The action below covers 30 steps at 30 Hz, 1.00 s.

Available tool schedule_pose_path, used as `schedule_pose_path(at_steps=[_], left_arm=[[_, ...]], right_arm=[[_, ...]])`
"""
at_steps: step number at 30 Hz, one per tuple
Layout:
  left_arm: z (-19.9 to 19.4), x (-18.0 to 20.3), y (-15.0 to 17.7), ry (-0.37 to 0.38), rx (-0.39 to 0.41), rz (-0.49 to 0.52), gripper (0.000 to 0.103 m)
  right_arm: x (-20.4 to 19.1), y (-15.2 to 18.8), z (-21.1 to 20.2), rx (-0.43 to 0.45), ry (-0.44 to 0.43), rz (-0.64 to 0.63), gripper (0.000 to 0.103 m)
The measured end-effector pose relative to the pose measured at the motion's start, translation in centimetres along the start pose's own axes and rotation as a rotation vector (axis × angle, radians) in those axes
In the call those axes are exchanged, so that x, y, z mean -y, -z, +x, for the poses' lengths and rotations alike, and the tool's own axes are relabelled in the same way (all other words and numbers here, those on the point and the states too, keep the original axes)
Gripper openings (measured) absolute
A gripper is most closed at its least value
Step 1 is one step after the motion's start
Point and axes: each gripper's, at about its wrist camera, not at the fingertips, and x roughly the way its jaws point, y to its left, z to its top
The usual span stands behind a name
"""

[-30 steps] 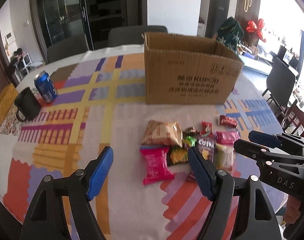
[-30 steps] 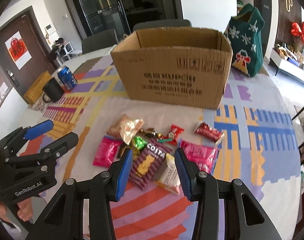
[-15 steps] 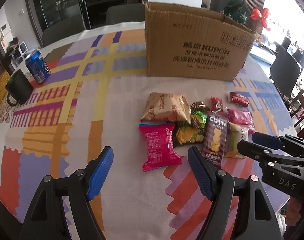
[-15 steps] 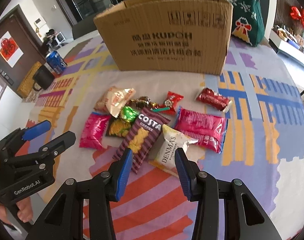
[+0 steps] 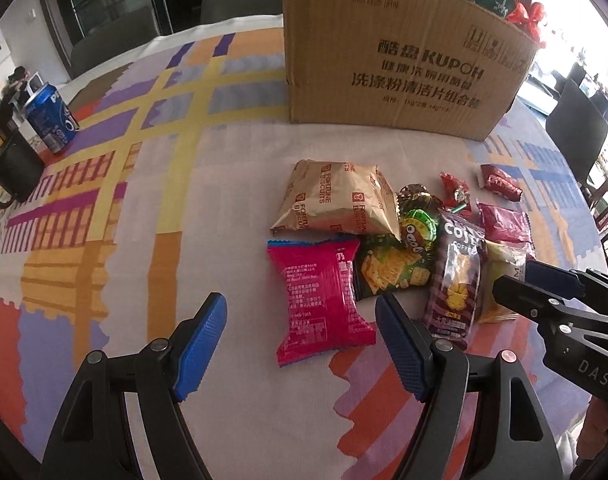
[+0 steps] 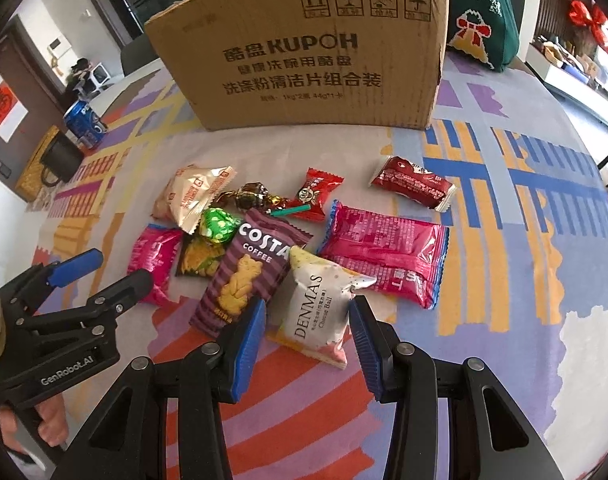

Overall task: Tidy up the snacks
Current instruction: 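Grasp the pink wafer pack with the left tool while the right tool grasps the white DENMAS pack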

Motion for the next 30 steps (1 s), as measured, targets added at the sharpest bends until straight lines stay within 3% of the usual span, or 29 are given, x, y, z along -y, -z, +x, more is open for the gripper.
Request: schedule_pose_path(at_steps=[8, 14, 19, 30], left_arm=[[1.4, -0.1, -0.8, 0.010, -0.017, -0.011, 0.075], [2.0, 0.0, -0.8, 0.030, -0.034, -0.024, 0.065], [2.0, 0.0, -0.8, 0.059, -0.039, -0.039, 0.038], [-0.4, 0.6, -0.3, 0.064, 0.011, -0.031, 0.036]], right_arm=[[0.2, -0.4, 1.1, -0.017, 0.001, 0.006, 0.045], [0.3, -0.8, 1.3, -0.006, 0.013, -0.001, 0.039], [0.1, -0.7, 1.4, -0.001, 0.014, -0.018, 0.033], [-0.2, -0.3, -0.1, 0.046, 0.000, -0.043, 0.033]])
